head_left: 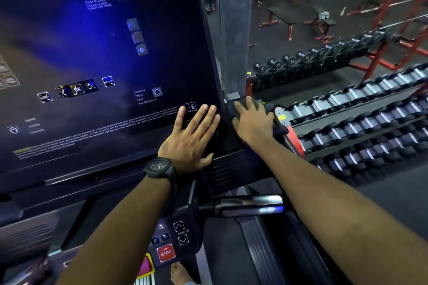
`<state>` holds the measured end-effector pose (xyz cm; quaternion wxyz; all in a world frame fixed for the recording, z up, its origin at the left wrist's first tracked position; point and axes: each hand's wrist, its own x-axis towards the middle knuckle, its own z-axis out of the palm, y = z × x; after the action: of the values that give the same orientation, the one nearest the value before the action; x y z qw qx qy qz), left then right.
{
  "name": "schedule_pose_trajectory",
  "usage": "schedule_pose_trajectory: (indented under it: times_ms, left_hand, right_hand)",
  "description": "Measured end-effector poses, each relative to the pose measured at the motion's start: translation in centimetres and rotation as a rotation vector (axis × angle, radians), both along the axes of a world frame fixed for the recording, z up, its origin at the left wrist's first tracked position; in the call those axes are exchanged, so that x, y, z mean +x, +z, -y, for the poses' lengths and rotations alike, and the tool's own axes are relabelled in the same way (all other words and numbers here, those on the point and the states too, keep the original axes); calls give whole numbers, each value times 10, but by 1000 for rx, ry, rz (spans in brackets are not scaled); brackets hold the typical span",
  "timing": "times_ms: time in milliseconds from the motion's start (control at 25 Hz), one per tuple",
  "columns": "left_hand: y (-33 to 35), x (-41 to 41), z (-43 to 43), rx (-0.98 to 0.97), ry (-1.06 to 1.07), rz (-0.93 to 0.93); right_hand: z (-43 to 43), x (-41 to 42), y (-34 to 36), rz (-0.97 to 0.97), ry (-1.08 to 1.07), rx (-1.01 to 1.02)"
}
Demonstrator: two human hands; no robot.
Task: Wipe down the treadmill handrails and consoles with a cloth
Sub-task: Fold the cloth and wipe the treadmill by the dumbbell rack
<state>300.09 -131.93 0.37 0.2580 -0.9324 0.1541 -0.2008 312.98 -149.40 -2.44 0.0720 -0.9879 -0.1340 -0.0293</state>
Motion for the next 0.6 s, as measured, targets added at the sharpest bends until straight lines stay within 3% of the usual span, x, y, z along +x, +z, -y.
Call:
schedule_pose_trajectory:
  times_ms: [120,160,280,320,400,480,600]
  left_hand:
    - [1,1,0,7,2,-7]
    - [1,1,-1,10,4,-9]
    - [0,-1,-2,16,8,-7]
    - [0,0,-1,25,9,-4]
    - [0,1,-1,33,8,6]
    - [1,0,0,33,11,5]
    - [0,0,-1,36,9,11]
  right_hand:
    - [-2,-4,-8,113,438,-58]
    - [2,12,-1,56,420,-34]
    - [-3,27,5,-80,55,26]
    - [-12,17,1,-16,73,-35]
    - [-21,-3,-6,110,333,-81]
    - [-14,18,3,33,431,-53]
    - [-8,36,12,-177,9,49]
